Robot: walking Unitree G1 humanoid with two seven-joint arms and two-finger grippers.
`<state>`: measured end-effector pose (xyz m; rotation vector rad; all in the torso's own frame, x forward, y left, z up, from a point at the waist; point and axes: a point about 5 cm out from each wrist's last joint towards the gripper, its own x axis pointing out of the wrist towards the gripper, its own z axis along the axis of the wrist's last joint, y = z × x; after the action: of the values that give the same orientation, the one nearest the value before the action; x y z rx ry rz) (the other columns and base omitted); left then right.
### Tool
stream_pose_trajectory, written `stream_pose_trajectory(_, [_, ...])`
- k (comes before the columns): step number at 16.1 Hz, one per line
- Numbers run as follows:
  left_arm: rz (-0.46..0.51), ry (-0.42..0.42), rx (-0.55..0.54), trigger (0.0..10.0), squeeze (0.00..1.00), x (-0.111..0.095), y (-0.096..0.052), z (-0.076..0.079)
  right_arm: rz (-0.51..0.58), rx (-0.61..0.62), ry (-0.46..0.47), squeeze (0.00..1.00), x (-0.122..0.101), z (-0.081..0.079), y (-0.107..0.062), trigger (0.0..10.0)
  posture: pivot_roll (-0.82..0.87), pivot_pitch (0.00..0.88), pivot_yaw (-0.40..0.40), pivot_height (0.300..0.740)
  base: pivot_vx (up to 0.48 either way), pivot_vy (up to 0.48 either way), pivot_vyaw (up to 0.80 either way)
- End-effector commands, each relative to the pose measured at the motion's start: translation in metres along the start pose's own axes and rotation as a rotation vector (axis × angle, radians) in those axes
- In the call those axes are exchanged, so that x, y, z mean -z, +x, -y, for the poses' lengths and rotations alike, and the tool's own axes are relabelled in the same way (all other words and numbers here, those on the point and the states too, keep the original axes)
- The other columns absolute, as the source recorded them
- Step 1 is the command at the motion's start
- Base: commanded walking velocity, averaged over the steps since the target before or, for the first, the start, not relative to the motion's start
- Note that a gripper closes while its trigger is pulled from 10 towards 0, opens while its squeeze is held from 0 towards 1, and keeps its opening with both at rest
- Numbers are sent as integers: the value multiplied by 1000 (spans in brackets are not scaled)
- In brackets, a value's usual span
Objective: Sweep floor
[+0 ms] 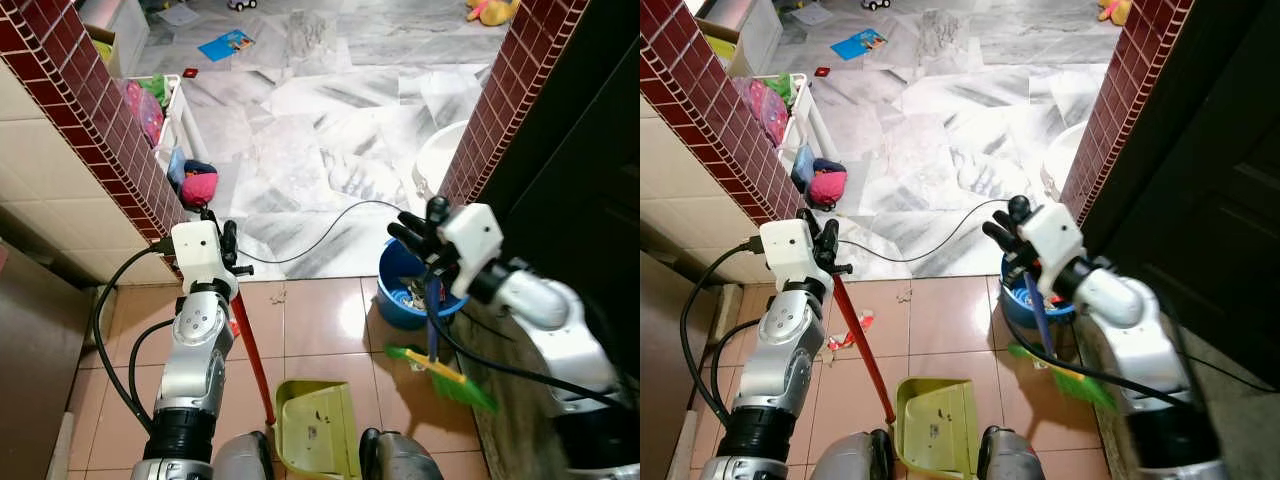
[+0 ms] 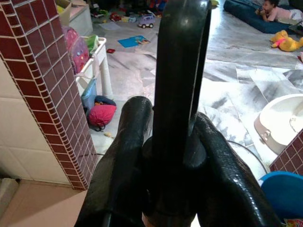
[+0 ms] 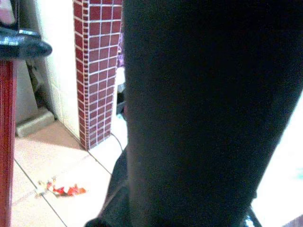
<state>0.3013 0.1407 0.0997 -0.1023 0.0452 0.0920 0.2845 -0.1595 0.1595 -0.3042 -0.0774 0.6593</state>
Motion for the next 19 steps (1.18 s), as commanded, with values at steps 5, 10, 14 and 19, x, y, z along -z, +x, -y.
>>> stream_pose_trajectory(5, [103, 69, -172, 10000, 0, -3, 7, -22, 64, 68, 108, 0, -17, -7, 25, 10000, -96, 154, 33, 740, 0, 0, 0])
stream_pose_trajectory(10, [211, 168, -201, 10000, 0, -15, 22, -24, 50, 94, 172, 0, -16, -8, 29, 10000, -106, 150, 19, 740, 0, 0, 0])
stream_pose_trajectory(14, [225, 174, -116, 10000, 0, -10, 29, -4, 23, 145, 192, 0, -12, -7, 31, 10000, -110, 148, 17, 740, 0, 0, 0])
stream_pose_trajectory(19, [104, 89, 6, 10000, 0, 17, 25, 26, 15, 359, 360, 0, -9, 10, 36, 10000, -124, 145, 20, 740, 0, 0, 0])
